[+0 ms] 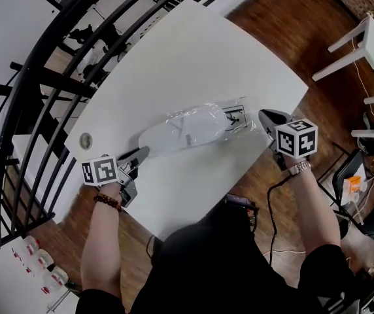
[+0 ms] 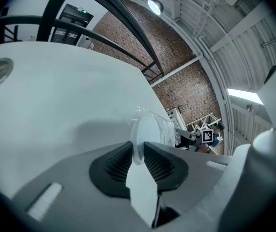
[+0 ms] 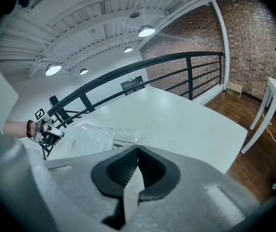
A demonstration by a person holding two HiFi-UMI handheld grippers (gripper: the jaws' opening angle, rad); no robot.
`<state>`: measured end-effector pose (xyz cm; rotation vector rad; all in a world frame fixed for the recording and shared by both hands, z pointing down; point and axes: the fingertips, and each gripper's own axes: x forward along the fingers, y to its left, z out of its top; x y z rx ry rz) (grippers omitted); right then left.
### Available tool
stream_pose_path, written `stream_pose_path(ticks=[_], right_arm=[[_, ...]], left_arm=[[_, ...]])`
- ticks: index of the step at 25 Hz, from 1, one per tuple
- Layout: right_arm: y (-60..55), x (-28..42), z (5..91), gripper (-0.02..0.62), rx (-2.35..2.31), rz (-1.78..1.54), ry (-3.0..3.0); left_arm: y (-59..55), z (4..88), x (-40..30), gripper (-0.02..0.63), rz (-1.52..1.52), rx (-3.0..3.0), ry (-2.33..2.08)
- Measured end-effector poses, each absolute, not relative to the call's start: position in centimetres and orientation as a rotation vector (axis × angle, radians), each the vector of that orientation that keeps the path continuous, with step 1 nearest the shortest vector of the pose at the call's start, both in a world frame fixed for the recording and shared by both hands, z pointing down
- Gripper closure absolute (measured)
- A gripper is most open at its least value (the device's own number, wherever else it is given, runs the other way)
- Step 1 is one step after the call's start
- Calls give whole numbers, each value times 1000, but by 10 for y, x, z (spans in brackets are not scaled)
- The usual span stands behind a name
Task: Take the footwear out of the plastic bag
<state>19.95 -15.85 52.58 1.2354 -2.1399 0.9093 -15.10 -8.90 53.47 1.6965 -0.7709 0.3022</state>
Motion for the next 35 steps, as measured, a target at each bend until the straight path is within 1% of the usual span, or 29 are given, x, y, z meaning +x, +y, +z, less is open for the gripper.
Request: stream_pose_path(ticks=[24, 35], right_arm=[[-166, 297, 525, 603, 1541, 971, -2018], [-170, 324, 527, 603, 1656, 1041, -1958]], left_arm=[[-75, 519, -187, 518, 101, 1615, -926], [-70, 518, -211, 520, 2, 1552, -1010]])
